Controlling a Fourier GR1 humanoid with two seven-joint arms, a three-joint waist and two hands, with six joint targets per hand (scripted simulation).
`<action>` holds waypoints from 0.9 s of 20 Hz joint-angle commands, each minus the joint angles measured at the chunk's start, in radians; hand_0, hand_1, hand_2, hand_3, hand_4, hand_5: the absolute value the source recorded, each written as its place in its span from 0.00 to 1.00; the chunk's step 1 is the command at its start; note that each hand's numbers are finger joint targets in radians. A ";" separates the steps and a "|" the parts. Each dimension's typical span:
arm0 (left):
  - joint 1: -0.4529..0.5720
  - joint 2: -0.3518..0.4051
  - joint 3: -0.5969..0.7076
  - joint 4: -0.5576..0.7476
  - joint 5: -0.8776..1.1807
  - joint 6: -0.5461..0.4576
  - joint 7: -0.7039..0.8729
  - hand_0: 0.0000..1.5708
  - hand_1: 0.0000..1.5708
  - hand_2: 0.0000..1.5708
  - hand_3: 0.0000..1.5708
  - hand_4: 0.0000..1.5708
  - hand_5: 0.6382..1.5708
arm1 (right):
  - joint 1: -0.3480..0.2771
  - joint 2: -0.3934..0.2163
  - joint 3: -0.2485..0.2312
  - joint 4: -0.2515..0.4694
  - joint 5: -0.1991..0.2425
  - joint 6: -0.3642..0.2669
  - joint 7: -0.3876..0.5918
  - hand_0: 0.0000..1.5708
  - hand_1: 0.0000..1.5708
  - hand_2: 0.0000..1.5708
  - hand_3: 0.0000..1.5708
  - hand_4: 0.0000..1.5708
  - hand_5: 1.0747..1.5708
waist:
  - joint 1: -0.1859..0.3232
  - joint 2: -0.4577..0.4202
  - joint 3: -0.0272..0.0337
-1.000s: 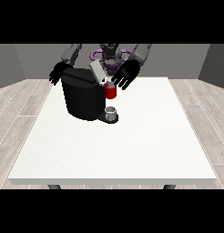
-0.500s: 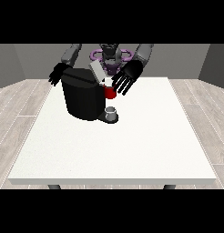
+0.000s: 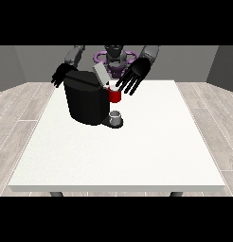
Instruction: Insert the coffee pod into the coffee machine and close the lid
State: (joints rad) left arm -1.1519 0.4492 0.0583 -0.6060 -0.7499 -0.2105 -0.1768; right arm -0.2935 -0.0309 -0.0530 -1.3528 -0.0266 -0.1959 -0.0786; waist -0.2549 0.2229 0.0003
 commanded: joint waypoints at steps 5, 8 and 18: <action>0.054 -0.018 -0.003 -0.031 -0.011 0.004 -0.009 0.00 0.00 0.00 0.00 0.00 1.00 | 0.060 0.002 -0.019 0.025 -0.026 0.023 -0.059 0.00 0.00 0.00 0.00 0.27 1.00 | 0.031 -0.052 0.0000; 0.125 -0.081 0.023 -0.036 0.032 0.017 -0.003 0.00 0.00 0.00 0.00 0.00 1.00 | 0.111 0.003 -0.017 0.016 -0.040 0.038 -0.041 0.00 0.00 0.00 0.00 0.25 1.00 | 0.047 -0.122 -0.0003; 0.346 -0.248 0.282 -0.032 0.365 -0.014 -0.080 0.00 0.00 0.00 0.00 0.00 1.00 | 0.231 -0.055 -0.055 -0.002 -0.049 0.059 -0.024 0.00 0.00 0.00 0.00 0.31 1.00 | 0.183 -0.354 -0.0022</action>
State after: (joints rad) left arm -0.9097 0.2491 0.2630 -0.6433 -0.4882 -0.2072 -0.2102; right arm -0.1210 -0.0652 -0.1106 -1.3337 -0.0838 -0.1499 -0.1017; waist -0.1142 -0.0450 -0.0009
